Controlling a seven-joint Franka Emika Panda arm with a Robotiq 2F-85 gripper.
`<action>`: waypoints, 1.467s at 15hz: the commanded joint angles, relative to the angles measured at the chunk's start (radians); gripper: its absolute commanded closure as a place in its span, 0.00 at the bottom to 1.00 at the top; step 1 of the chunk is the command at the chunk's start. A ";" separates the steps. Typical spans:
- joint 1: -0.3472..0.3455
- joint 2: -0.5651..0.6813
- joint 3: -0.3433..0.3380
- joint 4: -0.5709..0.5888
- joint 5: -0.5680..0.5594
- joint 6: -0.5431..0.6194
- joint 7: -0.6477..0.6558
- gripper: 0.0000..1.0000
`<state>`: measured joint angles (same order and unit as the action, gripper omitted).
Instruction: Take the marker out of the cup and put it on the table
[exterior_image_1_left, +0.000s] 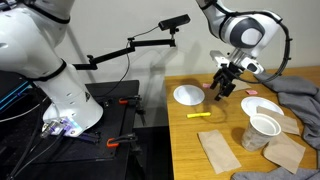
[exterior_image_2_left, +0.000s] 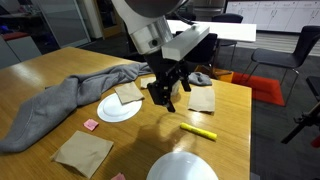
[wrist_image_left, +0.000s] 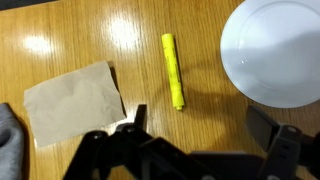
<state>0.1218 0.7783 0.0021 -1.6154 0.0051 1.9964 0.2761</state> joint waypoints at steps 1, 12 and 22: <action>0.005 -0.134 0.007 -0.092 0.022 0.027 0.010 0.00; 0.011 -0.441 0.021 -0.293 0.027 0.127 0.017 0.00; 0.005 -0.489 0.032 -0.327 0.019 0.136 0.003 0.00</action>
<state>0.1328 0.2893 0.0276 -1.9442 0.0258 2.1344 0.2779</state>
